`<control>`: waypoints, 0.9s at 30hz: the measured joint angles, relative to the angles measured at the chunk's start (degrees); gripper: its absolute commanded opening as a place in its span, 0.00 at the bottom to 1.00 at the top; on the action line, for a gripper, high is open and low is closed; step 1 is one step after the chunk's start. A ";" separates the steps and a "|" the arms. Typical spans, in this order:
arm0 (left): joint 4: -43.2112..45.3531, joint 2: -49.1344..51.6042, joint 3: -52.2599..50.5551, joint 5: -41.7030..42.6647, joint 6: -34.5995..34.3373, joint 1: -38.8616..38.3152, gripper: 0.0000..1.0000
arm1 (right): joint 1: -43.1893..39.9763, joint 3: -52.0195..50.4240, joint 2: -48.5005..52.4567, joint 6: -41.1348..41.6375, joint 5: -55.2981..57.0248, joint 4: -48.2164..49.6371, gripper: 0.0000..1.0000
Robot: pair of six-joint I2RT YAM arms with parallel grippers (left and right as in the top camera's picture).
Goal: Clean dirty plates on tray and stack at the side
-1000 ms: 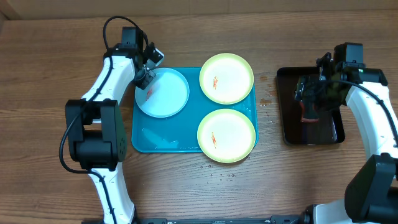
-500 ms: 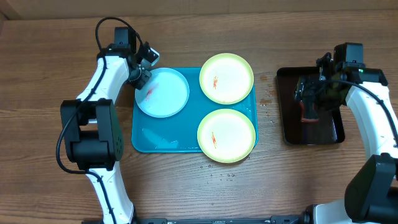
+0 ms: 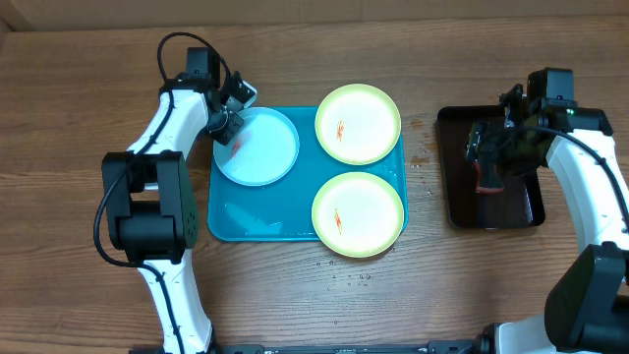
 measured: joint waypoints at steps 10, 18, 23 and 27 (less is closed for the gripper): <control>-10.03 -0.02 1.53 2.80 -8.76 0.13 0.04 | 0.00 0.00 0.00 0.02 -0.04 -0.04 0.81; -16.17 -0.02 1.62 8.76 -24.02 0.26 0.04 | 0.00 0.00 0.00 1.16 -0.66 -0.20 0.77; -18.84 -0.02 1.49 13.00 -28.72 0.20 0.04 | 0.00 0.00 0.00 2.36 3.17 -0.74 0.77; -20.92 -0.02 1.42 14.01 -30.60 0.20 0.04 | -0.02 0.00 0.66 1.73 8.07 -0.26 0.77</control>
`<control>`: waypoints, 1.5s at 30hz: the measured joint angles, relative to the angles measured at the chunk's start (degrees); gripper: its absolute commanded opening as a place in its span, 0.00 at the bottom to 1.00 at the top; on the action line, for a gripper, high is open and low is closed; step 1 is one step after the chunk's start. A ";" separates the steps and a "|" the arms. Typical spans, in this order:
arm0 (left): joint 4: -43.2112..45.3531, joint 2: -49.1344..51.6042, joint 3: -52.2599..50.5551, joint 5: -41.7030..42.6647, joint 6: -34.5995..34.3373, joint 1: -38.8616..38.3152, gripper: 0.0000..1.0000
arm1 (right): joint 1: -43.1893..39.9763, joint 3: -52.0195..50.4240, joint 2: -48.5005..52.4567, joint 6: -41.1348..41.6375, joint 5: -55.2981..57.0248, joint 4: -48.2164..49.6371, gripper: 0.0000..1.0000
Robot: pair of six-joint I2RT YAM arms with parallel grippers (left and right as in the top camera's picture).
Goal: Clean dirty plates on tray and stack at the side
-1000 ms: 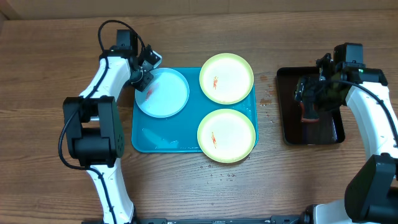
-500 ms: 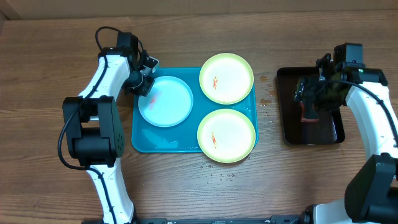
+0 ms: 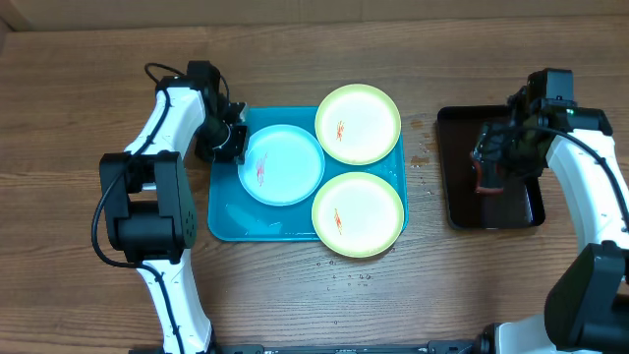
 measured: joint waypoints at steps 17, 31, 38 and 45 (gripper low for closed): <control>-0.61 0.00 -0.04 0.68 -1.29 0.00 0.04 | -1.49 0.02 11.32 -11.98 0.35 6.12 0.55; -0.85 0.00 -0.04 0.68 -1.27 0.00 0.04 | -2.19 -5.70 11.32 -12.46 -0.57 12.52 0.34; -1.49 0.00 -0.04 0.70 -1.25 0.00 0.04 | -2.25 -5.86 11.32 -10.73 -0.59 12.59 0.04; -1.51 0.00 -0.04 0.98 -1.22 0.33 0.04 | -2.23 -4.59 11.34 -7.32 -3.74 8.17 0.04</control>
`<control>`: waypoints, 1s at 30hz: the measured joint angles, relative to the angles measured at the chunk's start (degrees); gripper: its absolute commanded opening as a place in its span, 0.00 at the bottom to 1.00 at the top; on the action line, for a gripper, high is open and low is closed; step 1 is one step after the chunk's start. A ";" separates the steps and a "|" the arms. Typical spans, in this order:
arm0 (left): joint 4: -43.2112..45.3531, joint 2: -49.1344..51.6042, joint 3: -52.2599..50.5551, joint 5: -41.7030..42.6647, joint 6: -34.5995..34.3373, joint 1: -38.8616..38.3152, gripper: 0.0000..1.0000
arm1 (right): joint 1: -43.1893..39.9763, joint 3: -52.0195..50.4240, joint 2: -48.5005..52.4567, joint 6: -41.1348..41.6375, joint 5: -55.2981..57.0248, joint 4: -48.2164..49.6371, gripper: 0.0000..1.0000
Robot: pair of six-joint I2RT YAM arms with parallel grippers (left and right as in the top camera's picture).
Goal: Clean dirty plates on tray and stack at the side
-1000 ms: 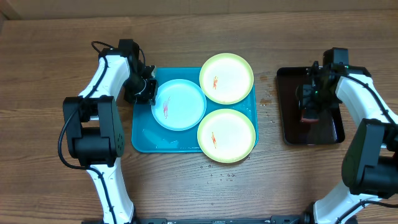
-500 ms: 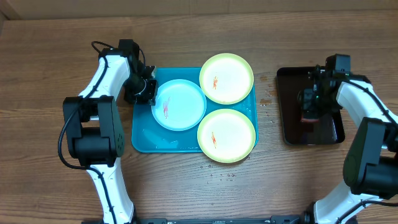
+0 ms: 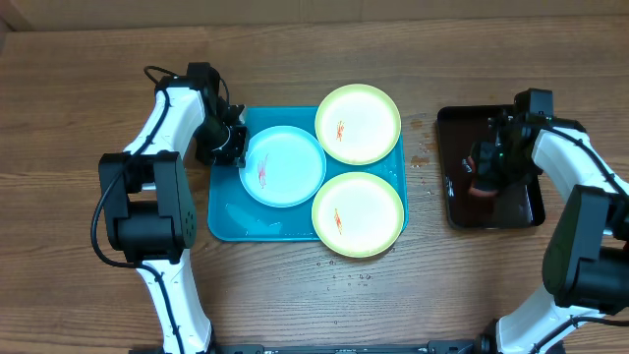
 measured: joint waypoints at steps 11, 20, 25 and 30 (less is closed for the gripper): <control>-0.02 0.00 0.00 0.13 0.00 0.00 0.04 | 3.43 30.38 0.50 4.61 -16.24 -22.93 0.04; -0.02 0.00 0.00 0.24 0.02 0.00 0.04 | 22.10 31.17 0.42 14.49 -24.94 -12.63 0.04; 0.00 0.00 0.00 0.33 0.00 0.07 0.04 | 31.63 27.19 0.42 23.85 -24.20 -1.60 0.04; 0.00 0.00 0.00 0.33 0.00 0.07 0.04 | 38.47 21.03 0.48 32.59 -21.92 9.42 0.04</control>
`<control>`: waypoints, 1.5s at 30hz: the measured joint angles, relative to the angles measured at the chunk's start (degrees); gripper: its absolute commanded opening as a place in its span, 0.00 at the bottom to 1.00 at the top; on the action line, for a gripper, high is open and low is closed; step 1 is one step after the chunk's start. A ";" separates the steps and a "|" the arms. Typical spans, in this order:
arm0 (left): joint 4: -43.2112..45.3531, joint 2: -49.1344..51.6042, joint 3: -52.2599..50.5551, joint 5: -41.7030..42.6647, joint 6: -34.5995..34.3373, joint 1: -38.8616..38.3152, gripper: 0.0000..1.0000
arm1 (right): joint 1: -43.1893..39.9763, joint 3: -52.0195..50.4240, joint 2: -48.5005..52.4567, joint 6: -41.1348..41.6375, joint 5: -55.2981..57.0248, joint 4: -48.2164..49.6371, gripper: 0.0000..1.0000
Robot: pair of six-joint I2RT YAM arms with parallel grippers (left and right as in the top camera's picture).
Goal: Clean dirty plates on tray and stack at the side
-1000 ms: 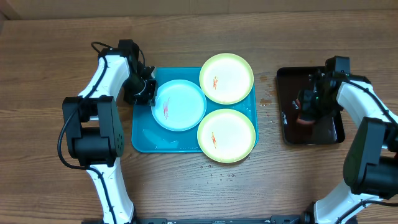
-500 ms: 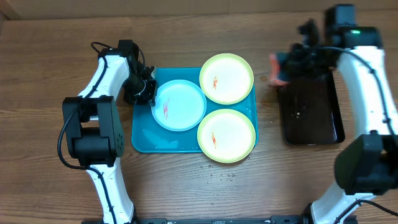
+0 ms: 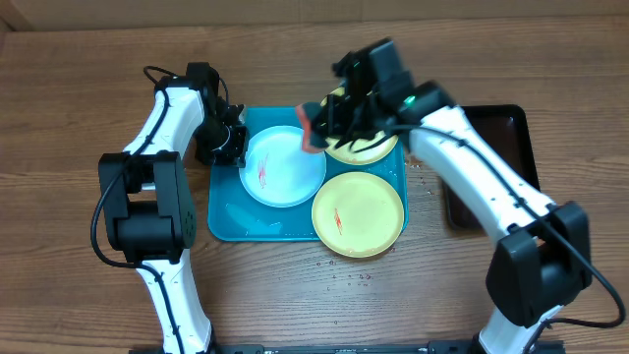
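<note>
A light blue plate (image 3: 287, 167) with a red smear (image 3: 262, 173) lies in the teal tray (image 3: 228, 214). My left gripper (image 3: 234, 146) is shut on the plate's left rim. My right gripper (image 3: 316, 126) is shut on a red sponge (image 3: 312, 132) and hovers at the blue plate's upper right rim. Two yellow-green plates, each with a red smear, also sit in the tray. The far one (image 3: 366, 149) is partly hidden under my right arm. The near one (image 3: 358, 214) is in full view.
A dark tray (image 3: 511, 128) stands on the wooden table at the right, partly covered by my right arm. Small water drops dot the table (image 3: 349, 278) in front of the teal tray. The left arm's links run along the tray's left side.
My right arm has moved from the dark tray on the right to over the teal tray, with the red sponge in its gripper. The left gripper and the blue plate have not moved.
At first the blue plate lay in the tray's far left corner with my left gripper at its rim, and my right gripper was over the dark tray. Then the plate sat nearer the tray's middle. The right gripper stayed at the sponge, and now holds it by the blue plate.
</note>
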 measured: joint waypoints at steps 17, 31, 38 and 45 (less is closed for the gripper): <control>0.02 0.00 0.00 0.00 0.00 0.00 0.04 | 9.05 -2.84 14.91 9.07 2.82 13.75 0.04; 0.24 0.02 0.00 -0.02 0.00 0.00 0.04 | 10.56 -2.84 21.59 17.77 -0.22 25.38 0.04; 0.02 0.02 0.00 -0.02 0.00 0.02 0.04 | 10.58 -2.84 21.59 22.18 1.95 27.02 0.04; -0.11 0.02 0.00 -0.02 0.00 0.02 0.04 | 10.69 -2.84 21.59 23.78 8.20 30.80 0.04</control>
